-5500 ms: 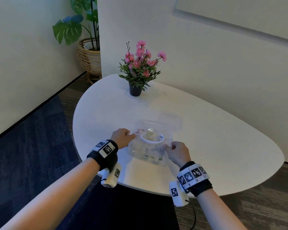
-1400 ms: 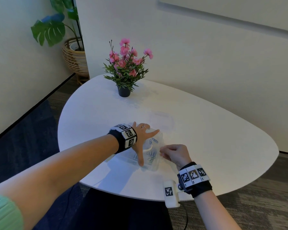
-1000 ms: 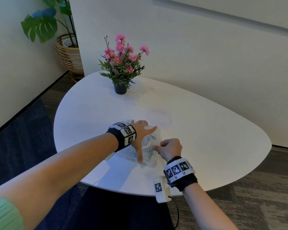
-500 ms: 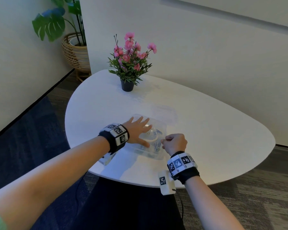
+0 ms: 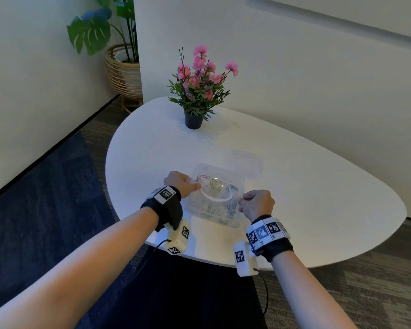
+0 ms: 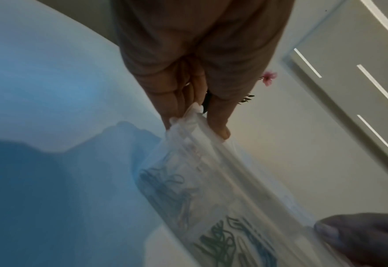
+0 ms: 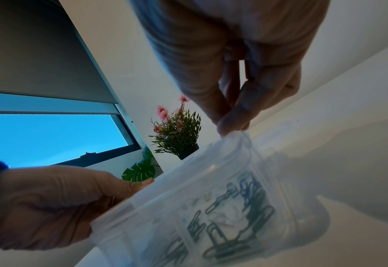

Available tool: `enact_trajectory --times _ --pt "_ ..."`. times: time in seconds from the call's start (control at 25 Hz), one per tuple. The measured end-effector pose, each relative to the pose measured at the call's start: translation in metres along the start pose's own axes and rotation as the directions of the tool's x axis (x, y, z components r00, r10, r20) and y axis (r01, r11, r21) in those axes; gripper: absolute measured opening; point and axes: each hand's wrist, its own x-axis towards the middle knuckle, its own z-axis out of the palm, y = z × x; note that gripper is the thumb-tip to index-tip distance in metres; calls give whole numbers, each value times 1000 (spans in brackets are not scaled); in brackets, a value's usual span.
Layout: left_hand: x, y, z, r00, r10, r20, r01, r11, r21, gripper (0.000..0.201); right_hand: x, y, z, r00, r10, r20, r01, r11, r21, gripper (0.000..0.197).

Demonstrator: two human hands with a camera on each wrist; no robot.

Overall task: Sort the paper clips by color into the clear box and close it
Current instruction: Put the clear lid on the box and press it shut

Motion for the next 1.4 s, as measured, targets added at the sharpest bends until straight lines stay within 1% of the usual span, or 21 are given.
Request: enact_trajectory --times 0.08,0.2,0.32,0.44,0.48,0.52,0.56,0.6,0.64,0.68,0.76,0.8,0.88,1.0,1.12,1.2,1.24,1.28,1.32,1.36,1.4 --pt "-4 3 1 999 19 -34 -17 999 51 46 0 -1 1 1000 -14 0 14 1000 -20 12" --pt "-11 10 6 992 111 -58 -99 979 180 36 0 -2 0 1000 -28 -6 28 999 -35 10" --pt "-18 14 10 983 172 -59 -146 939 311 36 -8 -8 -1 996 -84 19 86 987 -135 5" --pt "-22 18 13 991 135 -3 -127 939 319 38 -11 -11 -7 985 -169 32 171 944 -281 43" --pt "-25 18 14 992 121 33 -125 928 351 42 -12 -11 -10 977 -206 60 214 923 -319 47" --pt "-27 18 16 992 117 51 -128 922 365 48 -14 -11 -13 965 -242 98 261 896 -360 43" --pt "-28 14 16 985 157 74 -174 883 437 52 -18 -11 -15 958 -247 143 284 873 -396 24" --pt "-29 7 17 969 226 96 -245 846 474 56 -22 -9 -17 948 -245 201 309 853 -421 22" --pt "-30 1 14 952 274 133 -303 812 499 58 -25 -5 -19 935 -224 276 334 818 -468 45" --pt "-29 -5 11 935 303 187 -355 769 531 60 -27 -1 -19 912 -215 351 378 774 -508 60" --pt "-31 -13 4 889 334 314 -458 628 629 68 -30 3 -17 857 -205 473 478 660 -579 64" --pt "-33 -16 3 873 332 357 -487 567 664 75 -32 3 -17 836 -175 520 502 625 -598 65" --pt "-29 -19 2 863 327 385 -505 539 674 87 -30 5 -15 808 -127 575 527 593 -609 69" --pt "-23 -21 3 866 318 387 -501 561 659 96 -26 5 -13 790 -85 607 527 599 -602 72" --pt "-22 -15 1 842 318 436 -538 563 628 114 -20 5 -10 774 -45 631 532 586 -611 73" --pt "-20 -7 -1 824 307 476 -563 536 629 120 -17 2 -5 783 -60 619 534 576 -619 75" --pt "-16 -2 -1 823 283 493 -563 525 639 120 -12 -1 -5 788 -59 613 532 566 -630 79" --pt "-17 2 -2 819 284 499 -567 539 623 119 -11 1 -4 797 -67 600 525 568 -634 87" --pt "-13 6 0 818 290 496 -570 523 634 118 -6 0 -5 797 -57 601 513 588 -625 98" --pt "-10 2 2 819 290 496 -571 508 645 115 -4 11 -4 820 -113 561 512 583 -631 105" --pt "1 -1 7 822 309 479 -569 494 657 112 2 14 1 820 -216 530 542 589 -599 103"
